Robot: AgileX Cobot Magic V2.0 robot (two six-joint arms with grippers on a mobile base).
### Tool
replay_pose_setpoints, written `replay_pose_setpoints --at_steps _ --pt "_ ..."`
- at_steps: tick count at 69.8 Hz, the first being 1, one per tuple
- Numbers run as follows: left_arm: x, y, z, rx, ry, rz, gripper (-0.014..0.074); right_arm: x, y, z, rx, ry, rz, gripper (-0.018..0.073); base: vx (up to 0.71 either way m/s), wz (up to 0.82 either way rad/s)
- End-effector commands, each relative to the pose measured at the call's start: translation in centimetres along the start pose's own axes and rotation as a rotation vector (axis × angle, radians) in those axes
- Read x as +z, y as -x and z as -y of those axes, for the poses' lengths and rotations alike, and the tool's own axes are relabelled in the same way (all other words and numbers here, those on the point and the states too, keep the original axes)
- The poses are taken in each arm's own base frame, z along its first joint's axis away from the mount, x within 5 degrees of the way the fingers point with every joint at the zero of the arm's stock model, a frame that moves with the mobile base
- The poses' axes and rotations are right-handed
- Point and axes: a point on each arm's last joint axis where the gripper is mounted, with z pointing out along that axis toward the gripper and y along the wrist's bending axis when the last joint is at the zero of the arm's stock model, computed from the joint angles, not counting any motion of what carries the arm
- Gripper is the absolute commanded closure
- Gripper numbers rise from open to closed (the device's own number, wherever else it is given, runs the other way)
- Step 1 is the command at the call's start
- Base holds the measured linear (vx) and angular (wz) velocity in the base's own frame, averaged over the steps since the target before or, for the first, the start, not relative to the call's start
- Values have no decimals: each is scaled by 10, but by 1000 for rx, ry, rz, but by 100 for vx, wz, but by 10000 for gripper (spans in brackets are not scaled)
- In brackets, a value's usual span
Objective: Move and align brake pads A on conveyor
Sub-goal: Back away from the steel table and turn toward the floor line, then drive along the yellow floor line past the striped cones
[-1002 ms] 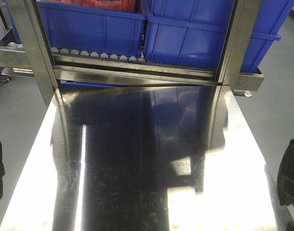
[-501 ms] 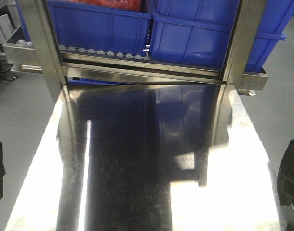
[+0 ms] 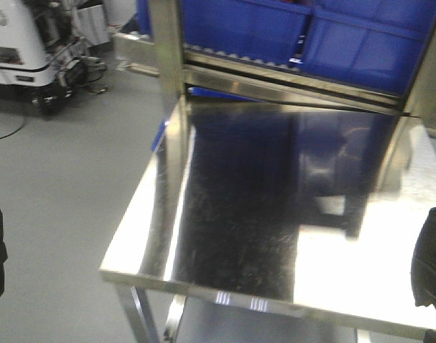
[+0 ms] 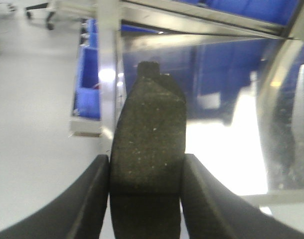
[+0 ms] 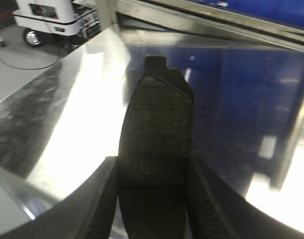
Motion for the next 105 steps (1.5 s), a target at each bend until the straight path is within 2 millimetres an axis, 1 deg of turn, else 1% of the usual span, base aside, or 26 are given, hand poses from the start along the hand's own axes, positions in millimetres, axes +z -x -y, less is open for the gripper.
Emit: replay_pose_setpoints --at_steps 1,29,57,105 --pt "-3 17 3 0 -28 118 540 -4 19 -1 -15 4 128 535 -22 49" --pt "-3 17 3 0 -28 118 540 -4 19 -1 -15 4 127 535 -14 55" --pt "-3 17 3 0 -28 118 540 -4 19 -1 -15 4 127 535 -5 70" --pt "-3 17 3 0 -28 118 540 -4 19 -1 -15 4 127 535 14 68"
